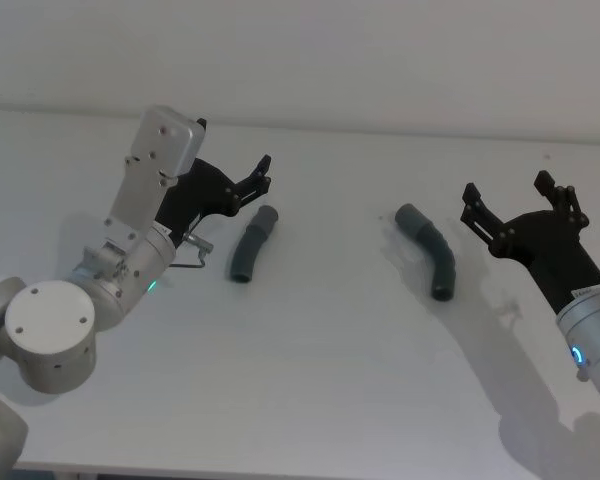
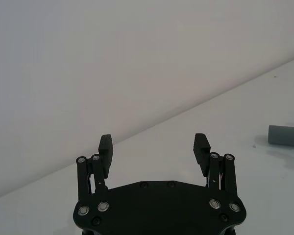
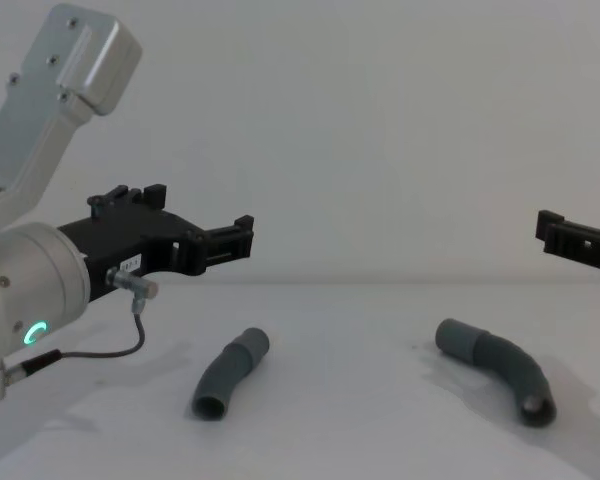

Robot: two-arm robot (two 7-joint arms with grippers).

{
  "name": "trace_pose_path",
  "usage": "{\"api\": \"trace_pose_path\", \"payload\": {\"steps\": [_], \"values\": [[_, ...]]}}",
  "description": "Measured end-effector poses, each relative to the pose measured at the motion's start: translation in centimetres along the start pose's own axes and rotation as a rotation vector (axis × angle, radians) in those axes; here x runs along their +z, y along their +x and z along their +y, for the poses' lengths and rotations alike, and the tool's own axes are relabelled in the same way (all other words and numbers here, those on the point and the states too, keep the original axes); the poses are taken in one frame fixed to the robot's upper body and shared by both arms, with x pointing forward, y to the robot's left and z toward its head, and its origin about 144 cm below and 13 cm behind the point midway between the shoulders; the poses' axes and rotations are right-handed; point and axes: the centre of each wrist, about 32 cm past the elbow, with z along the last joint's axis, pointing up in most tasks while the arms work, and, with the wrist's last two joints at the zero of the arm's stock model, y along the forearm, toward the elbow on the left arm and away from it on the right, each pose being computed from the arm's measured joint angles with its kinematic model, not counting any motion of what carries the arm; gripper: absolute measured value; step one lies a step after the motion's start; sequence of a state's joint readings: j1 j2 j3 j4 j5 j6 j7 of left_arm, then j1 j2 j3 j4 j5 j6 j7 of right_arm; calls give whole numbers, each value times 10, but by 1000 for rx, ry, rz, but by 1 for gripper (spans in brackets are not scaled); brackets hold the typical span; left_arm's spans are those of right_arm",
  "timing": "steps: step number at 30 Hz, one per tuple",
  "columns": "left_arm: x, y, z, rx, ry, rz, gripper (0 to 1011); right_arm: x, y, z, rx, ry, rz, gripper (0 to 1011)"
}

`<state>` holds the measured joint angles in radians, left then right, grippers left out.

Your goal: Use both hands to pick up one end of the pipe from the table, align the ends, and insert them.

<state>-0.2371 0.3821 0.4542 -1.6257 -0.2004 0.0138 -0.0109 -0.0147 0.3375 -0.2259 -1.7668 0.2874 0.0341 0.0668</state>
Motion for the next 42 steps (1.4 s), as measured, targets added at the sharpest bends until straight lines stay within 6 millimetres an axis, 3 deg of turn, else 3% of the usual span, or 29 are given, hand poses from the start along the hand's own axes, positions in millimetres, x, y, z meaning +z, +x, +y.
{"api": "trace_pose_path", "payload": {"steps": [42], "values": [[0,0,0,0,0,0,1000,0,0,0,0,0,0,1004]]}}
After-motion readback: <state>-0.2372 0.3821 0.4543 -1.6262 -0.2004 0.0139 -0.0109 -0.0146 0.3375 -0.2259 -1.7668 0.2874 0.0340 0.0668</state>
